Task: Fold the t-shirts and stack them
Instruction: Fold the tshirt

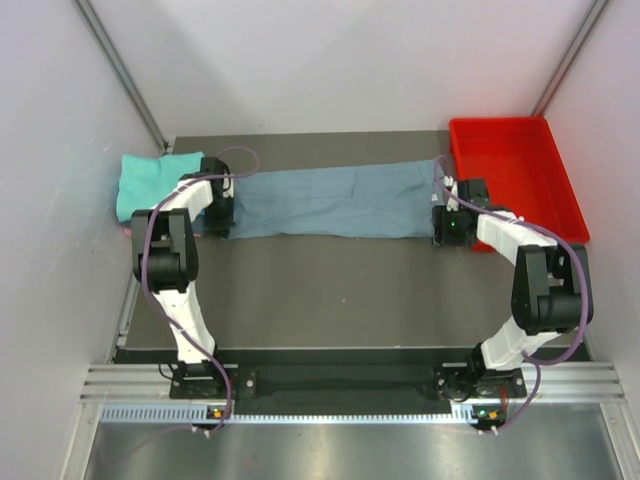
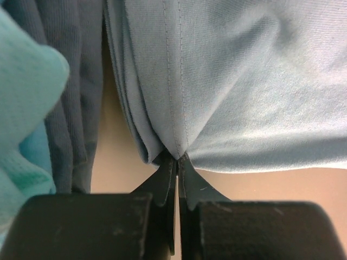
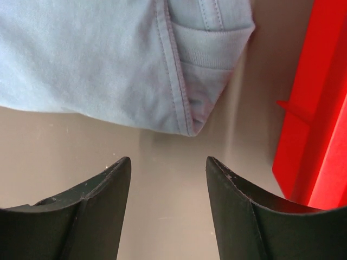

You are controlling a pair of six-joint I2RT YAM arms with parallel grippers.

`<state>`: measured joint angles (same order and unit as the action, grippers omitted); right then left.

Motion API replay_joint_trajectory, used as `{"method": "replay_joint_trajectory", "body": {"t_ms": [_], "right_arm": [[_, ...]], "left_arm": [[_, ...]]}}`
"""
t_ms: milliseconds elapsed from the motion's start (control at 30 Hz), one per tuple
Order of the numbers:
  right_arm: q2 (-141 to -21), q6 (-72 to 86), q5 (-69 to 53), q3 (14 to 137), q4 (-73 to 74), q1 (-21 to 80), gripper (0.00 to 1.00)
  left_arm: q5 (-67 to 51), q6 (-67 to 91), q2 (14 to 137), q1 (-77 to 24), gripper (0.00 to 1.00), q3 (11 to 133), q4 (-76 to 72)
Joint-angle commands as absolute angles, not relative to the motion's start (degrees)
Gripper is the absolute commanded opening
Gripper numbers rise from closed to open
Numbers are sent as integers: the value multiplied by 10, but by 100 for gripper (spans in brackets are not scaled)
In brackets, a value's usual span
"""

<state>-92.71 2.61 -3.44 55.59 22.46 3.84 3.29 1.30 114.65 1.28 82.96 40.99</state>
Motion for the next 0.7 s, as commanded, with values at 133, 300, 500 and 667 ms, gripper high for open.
{"method": "replay_joint_trajectory", "body": {"t_ms": [133, 300, 500, 667], "right_arm": [[-949, 30, -27, 588, 177, 32, 55], [-987, 21, -15, 626, 164, 32, 41], [-1019, 13, -8, 660, 158, 32, 12], [-1043, 6, -2, 688, 154, 32, 5]], "left_arm": [[33, 11, 1105, 11, 0, 815, 412], [34, 8, 1089, 11, 0, 806, 413], [34, 5, 1064, 11, 0, 786, 416], [25, 4, 1021, 11, 0, 752, 419]]}}
